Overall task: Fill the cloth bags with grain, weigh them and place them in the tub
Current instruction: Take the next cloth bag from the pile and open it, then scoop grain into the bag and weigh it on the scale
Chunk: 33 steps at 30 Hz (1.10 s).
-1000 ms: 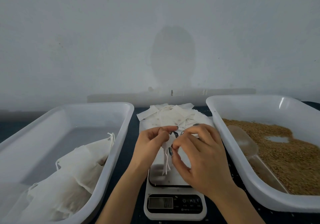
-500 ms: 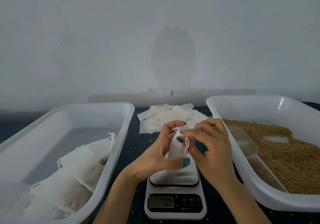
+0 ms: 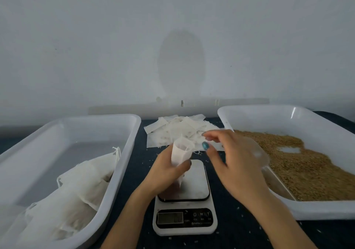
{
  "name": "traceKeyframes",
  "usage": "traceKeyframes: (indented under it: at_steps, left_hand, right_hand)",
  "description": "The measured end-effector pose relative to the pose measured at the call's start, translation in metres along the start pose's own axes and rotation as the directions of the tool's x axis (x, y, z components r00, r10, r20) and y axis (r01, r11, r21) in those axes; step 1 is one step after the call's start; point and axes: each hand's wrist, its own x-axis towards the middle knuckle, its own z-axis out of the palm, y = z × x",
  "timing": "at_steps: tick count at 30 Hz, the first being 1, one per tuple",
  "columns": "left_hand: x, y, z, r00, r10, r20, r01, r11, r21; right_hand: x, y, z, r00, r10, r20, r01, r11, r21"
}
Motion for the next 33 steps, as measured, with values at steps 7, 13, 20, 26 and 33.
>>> traceKeyframes:
  at_steps: [7,13,20,26,33]
  left_hand:
    - [-0.005,0.001,-0.001,0.992,-0.081,-0.099,0.066,0.986,-0.150]
    - [-0.007,-0.003,-0.003,0.988,-0.120,-0.094,0.104,0.983,-0.154]
    - [-0.008,-0.007,-0.009,0.986,-0.125,-0.114,0.105,0.981,-0.163]
    - [-0.009,-0.005,-0.013,0.987,-0.101,-0.128,0.081,0.985,-0.155]
    - [-0.010,-0.002,-0.013,0.987,-0.104,-0.124,0.083,0.983,-0.163]
  right_hand:
    - [0.008,0.080,-0.065,0.776,0.582,0.242,-0.406,0.755,-0.514]
    - [0.005,0.101,-0.053,0.434,0.752,0.496,-0.200,0.617,-0.761]
    - [0.007,0.103,-0.057,0.563,0.739,0.369,-0.380,0.628,-0.678]
    - [0.001,0.107,-0.083,0.633,0.758,0.158,-0.356,0.466,-0.810]
    - [-0.011,0.088,-0.096,0.485,0.735,0.475,-0.174,0.613,-0.771]
